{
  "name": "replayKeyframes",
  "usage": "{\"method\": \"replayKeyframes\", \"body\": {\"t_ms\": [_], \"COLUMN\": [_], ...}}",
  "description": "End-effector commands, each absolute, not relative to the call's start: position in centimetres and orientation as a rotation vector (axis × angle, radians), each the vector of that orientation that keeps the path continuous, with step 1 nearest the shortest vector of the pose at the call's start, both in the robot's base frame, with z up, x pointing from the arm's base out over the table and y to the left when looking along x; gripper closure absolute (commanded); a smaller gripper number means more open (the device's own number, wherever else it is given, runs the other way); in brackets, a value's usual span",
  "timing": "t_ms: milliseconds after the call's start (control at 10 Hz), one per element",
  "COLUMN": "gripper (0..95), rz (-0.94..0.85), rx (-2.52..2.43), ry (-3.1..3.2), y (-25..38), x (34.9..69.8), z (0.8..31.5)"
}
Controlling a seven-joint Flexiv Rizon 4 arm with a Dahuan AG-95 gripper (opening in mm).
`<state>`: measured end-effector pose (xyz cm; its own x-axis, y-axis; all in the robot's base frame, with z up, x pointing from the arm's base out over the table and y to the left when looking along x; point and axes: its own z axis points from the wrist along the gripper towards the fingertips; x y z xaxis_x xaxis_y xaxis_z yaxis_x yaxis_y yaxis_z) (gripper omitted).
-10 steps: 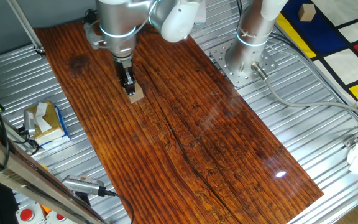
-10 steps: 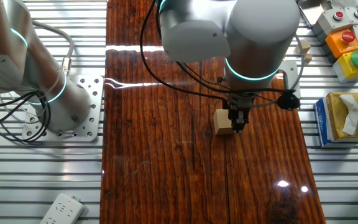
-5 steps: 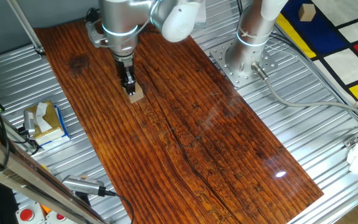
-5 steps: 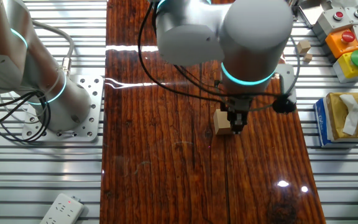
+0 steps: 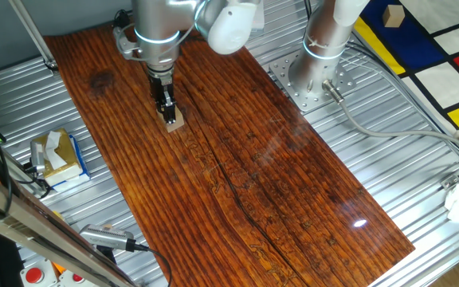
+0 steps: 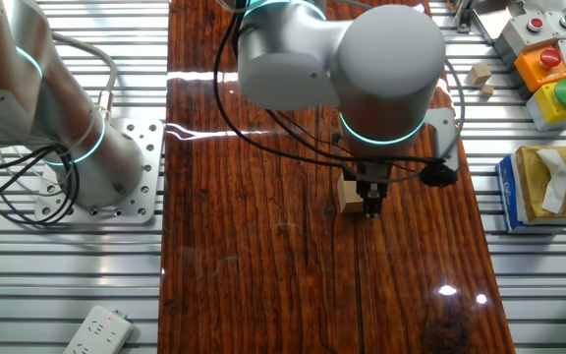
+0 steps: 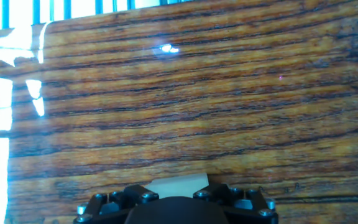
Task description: Pick up the small block on the left and move it to the right
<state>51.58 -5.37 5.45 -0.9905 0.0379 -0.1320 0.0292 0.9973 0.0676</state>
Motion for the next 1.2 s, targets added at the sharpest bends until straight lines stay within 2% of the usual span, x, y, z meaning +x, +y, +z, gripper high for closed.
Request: {"method": "replayKeyframes", "body": {"t_ms": [100,700,800,900,1000,1200], "gripper": [19.0,19.0,38.0,38.0,57.0,57.0], "rz": [0.102,0.092,0.077,0.062,0.039,0.024], "rx": [0.049,0.049,0.046,0.039,0.037,0.035], "ry": [3.007,2.995,2.994,2.993,2.992,2.993], "y": [-5.3,-5.2,-5.2,-5.1,-5.1,-5.1], "x": [51.6,51.5,51.5,51.5,51.5,51.5], "z": [5.5,4.7,4.6,4.5,4.4,4.4]}}
